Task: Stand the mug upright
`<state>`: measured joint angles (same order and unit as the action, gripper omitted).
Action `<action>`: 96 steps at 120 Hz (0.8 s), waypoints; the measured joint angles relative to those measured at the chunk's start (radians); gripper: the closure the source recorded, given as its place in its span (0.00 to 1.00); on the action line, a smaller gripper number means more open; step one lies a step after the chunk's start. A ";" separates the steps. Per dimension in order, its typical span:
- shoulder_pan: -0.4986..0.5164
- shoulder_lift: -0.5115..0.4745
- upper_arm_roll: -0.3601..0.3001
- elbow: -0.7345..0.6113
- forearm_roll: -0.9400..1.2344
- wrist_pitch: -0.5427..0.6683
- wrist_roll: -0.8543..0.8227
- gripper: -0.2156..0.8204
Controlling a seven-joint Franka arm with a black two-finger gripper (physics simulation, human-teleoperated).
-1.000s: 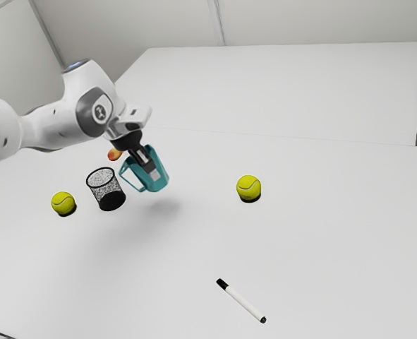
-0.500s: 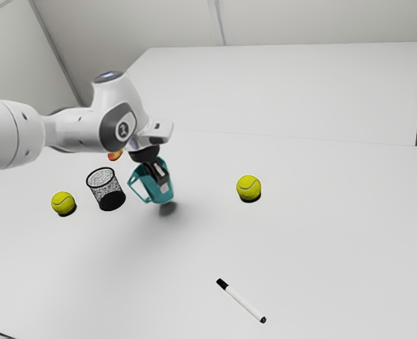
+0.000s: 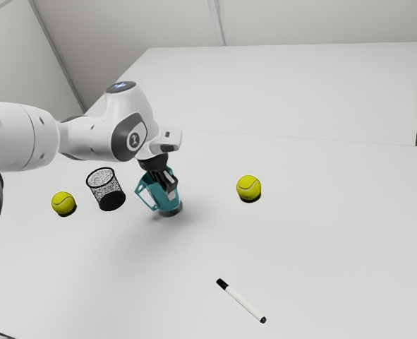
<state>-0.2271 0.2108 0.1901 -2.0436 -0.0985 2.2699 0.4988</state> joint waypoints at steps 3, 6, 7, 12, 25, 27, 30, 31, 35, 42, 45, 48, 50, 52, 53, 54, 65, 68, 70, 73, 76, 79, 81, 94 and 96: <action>0.000 0.000 0.000 0.000 0.000 0.001 -0.003 0.95; 0.000 0.000 0.000 0.000 -0.001 0.001 -0.005 0.94; 0.000 0.000 0.000 0.000 -0.002 0.001 -0.006 0.94; 0.000 0.000 0.000 0.000 -0.004 0.001 -0.008 0.91; 0.000 0.000 0.000 0.000 -0.008 0.001 -0.013 0.82; 0.000 0.000 0.000 0.000 -0.008 0.001 -0.014 0.80; 0.000 0.000 0.000 0.000 -0.009 0.001 -0.015 0.78; 0.000 0.000 0.000 0.000 -0.009 0.001 -0.015 0.78; 0.000 0.000 0.000 0.000 -0.009 0.001 -0.016 0.74; 0.000 -0.001 0.000 0.000 -0.010 0.005 -0.018 0.69; 0.000 -0.001 0.000 0.000 -0.011 0.007 -0.019 0.67; 0.000 -0.001 0.000 0.000 -0.011 0.009 -0.019 0.66; 0.000 -0.002 0.000 0.000 -0.011 0.010 -0.020 0.64; 0.000 -0.002 0.000 0.000 -0.011 0.011 -0.020 0.63; 0.000 -0.002 0.000 0.000 -0.011 0.011 -0.020 0.63; 0.000 -0.003 0.000 0.000 -0.011 0.011 -0.021 0.62; -0.001 -0.008 0.000 0.001 -0.012 0.015 -0.023 0.57; -0.001 -0.010 -0.001 0.001 -0.012 0.016 -0.024 0.56; -0.001 -0.011 -0.001 0.001 -0.012 0.016 -0.024 0.55; -0.001 -0.013 -0.002 0.001 -0.012 0.017 -0.025 0.54; -0.001 -0.016 -0.002 0.001 -0.012 0.017 -0.025 0.53; -0.001 -0.020 -0.004 0.001 -0.013 0.017 -0.026 0.52; -0.001 -0.023 -0.006 0.001 -0.013 0.018 -0.026 0.52; -0.004 -0.055 -0.009 0.001 -0.012 0.019 -0.028 0.49; -0.004 -0.060 -0.009 0.002 -0.012 0.019 -0.029 0.49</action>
<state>-0.2315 0.1508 0.1813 -2.0421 -0.1109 2.2884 0.4700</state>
